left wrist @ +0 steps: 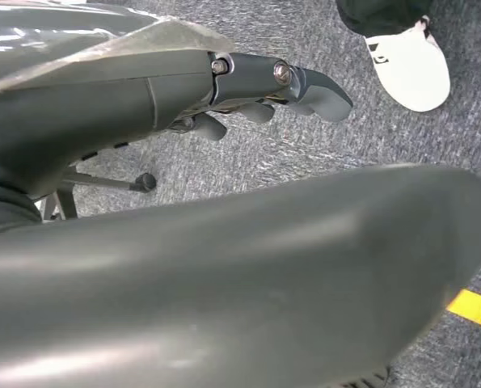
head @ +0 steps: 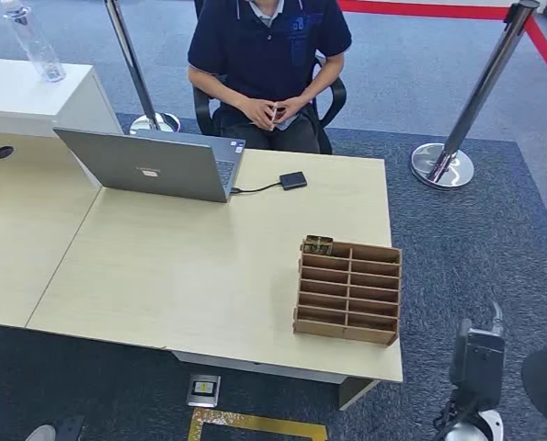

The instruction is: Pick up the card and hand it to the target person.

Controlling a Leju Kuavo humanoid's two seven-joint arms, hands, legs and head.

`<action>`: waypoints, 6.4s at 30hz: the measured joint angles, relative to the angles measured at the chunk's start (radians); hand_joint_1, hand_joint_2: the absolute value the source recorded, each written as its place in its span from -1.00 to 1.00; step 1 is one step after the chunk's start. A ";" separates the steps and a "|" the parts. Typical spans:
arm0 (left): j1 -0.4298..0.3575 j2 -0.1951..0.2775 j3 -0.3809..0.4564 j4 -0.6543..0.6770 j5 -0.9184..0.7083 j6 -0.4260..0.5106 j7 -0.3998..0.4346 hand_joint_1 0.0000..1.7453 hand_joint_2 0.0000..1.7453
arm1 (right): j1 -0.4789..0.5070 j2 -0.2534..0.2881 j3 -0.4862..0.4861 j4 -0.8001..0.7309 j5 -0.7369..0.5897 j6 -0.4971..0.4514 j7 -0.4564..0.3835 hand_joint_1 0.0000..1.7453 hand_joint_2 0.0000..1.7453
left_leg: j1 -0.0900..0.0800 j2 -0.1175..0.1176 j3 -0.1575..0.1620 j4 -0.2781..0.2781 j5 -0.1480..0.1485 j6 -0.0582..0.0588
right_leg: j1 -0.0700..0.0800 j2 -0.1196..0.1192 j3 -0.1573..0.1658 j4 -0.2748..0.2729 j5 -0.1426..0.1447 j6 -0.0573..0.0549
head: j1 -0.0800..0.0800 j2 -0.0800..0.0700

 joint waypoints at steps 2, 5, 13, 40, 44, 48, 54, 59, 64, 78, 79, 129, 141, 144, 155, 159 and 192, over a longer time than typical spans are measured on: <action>-0.002 -0.001 0.006 0.001 -0.007 -0.002 -0.001 -1.00 -1.00 | -0.014 -0.002 0.028 -0.016 0.009 -0.003 0.002 -1.00 1.00 | 0.000 0.000 0.000 0.000 0.000 0.000 | 0.000 0.000 0.000 0.000 0.000 0.000 | 0.000 0.000; -0.006 -0.002 0.020 0.005 -0.027 -0.007 -0.006 -1.00 -1.00 | -0.053 -0.007 0.106 -0.060 0.040 -0.011 0.015 -1.00 1.00 | 0.000 0.000 0.000 0.000 0.000 0.000 | 0.000 0.000 0.000 0.000 0.000 0.000 | 0.000 0.000; -0.019 -0.004 0.055 0.014 -0.073 -0.011 -0.012 -1.00 -1.00 | -0.201 -0.021 0.324 -0.121 0.184 -0.009 0.096 -1.00 1.00 | 0.000 0.000 0.000 0.000 0.001 0.000 | 0.000 0.000 0.000 0.001 0.001 0.000 | 0.000 0.000; -0.031 -0.007 0.094 0.023 -0.124 -0.027 -0.015 -1.00 -1.00 | -0.553 0.008 0.830 0.243 0.792 0.104 0.450 -1.00 1.00 | 0.000 0.000 0.000 0.000 0.001 0.000 | 0.000 0.000 0.000 0.001 0.001 0.000 | 0.000 0.000; -0.031 -0.007 0.095 0.023 -0.131 -0.027 -0.015 -1.00 -1.00 | -0.589 0.015 0.850 0.340 0.852 0.111 0.515 -0.35 1.00 | 0.000 0.000 0.000 0.000 0.001 0.000 | 0.000 0.000 0.000 0.001 0.001 0.000 | 0.000 0.000; -0.031 -0.005 0.101 0.023 -0.134 -0.027 -0.014 -1.00 -1.00 | -0.608 0.017 0.852 0.396 0.875 0.093 0.572 0.86 1.00 | 0.000 0.000 0.000 0.000 0.001 0.000 | 0.000 0.000 0.000 0.001 0.001 0.000 | 0.000 0.000; -0.030 -0.004 0.110 0.023 -0.132 -0.026 -0.011 -1.00 -1.00 | -0.612 0.017 0.844 0.410 0.870 0.075 0.577 0.73 1.00 | 0.000 0.000 0.000 0.000 0.001 0.000 | 0.000 0.000 -0.001 0.001 0.001 0.000 | 0.000 0.000; -0.030 -0.004 0.111 0.023 -0.129 -0.025 -0.011 -1.00 -1.00 | -0.611 0.015 0.826 0.395 0.864 0.072 0.577 0.50 1.00 | 0.000 0.000 0.000 0.000 0.001 0.000 | 0.000 0.000 -0.001 0.001 0.001 0.000 | 0.000 0.000; -0.030 -0.004 0.113 0.023 -0.128 -0.024 -0.011 -1.00 -1.00 | -0.601 0.010 0.810 0.367 0.865 0.071 0.579 0.11 1.00 | 0.000 0.000 0.000 0.001 0.001 0.000 | 0.000 0.000 -0.001 0.001 0.001 0.000 | 0.000 0.000; -0.029 -0.004 0.118 0.023 -0.122 -0.024 -0.011 -1.00 -1.00 | -0.594 -0.014 0.770 0.375 0.881 0.061 0.592 -0.49 1.00 | 0.000 0.000 0.000 0.001 0.001 0.000 | 0.000 0.000 -0.001 0.001 0.001 0.000 | 0.000 0.000; -0.029 -0.004 0.118 0.023 -0.123 -0.024 -0.011 -1.00 -1.00 | -0.594 -0.015 0.767 0.379 0.881 0.058 0.593 -0.49 1.00 | 0.000 0.000 0.000 0.001 0.001 0.000 | 0.000 0.000 -0.001 0.001 0.001 0.000 | 0.000 0.000; -0.029 -0.002 0.118 0.026 -0.134 -0.016 -0.006 -1.00 -1.00 | -0.525 -0.054 0.685 0.448 0.876 0.035 0.563 -0.08 1.00 | 0.000 0.000 0.000 0.001 0.001 0.000 | 0.000 0.000 -0.001 0.001 0.001 0.000 | 0.000 0.000; -0.029 -0.002 0.118 0.026 -0.136 -0.024 -0.006 -1.00 -1.00 | -0.542 -0.052 0.680 0.487 0.864 0.035 0.557 0.02 1.00 | 0.000 0.000 0.000 0.001 0.001 0.000 | 0.000 0.000 -0.001 0.001 0.001 0.000 | 0.000 0.000; -0.029 -0.002 0.118 0.026 -0.135 -0.024 -0.005 -1.00 -1.00 | -0.542 -0.048 0.678 0.494 0.864 0.035 0.559 0.09 1.00 | 0.000 0.000 0.000 0.001 0.001 0.000 | 0.000 0.000 -0.001 0.001 0.001 0.000 | 0.000 0.000; -0.029 -0.002 0.118 0.026 -0.133 -0.014 -0.005 -1.00 -1.00 | -0.544 -0.045 0.677 0.501 0.868 0.019 0.561 0.95 1.00 | 0.000 0.000 0.000 0.001 0.001 0.000 | 0.000 0.000 -0.001 0.001 0.001 0.000 | 0.000 0.000; -0.030 -0.002 0.118 0.026 -0.131 -0.014 -0.006 -1.00 -1.00 | -0.540 -0.045 0.677 0.493 0.878 -0.003 0.559 1.00 1.00 | 0.000 0.000 0.000 0.001 0.001 0.000 | 0.000 0.000 -0.001 0.001 0.002 0.000 | 0.000 0.000; -0.036 -0.007 0.136 0.028 -0.126 -0.014 -0.030 -1.00 -1.00 | -0.621 -0.004 0.713 0.207 0.855 0.046 0.425 1.00 1.00 | 0.000 0.001 0.000 0.001 0.003 -0.001 | 0.000 0.000 -0.001 0.002 0.002 -0.001 | 0.000 0.000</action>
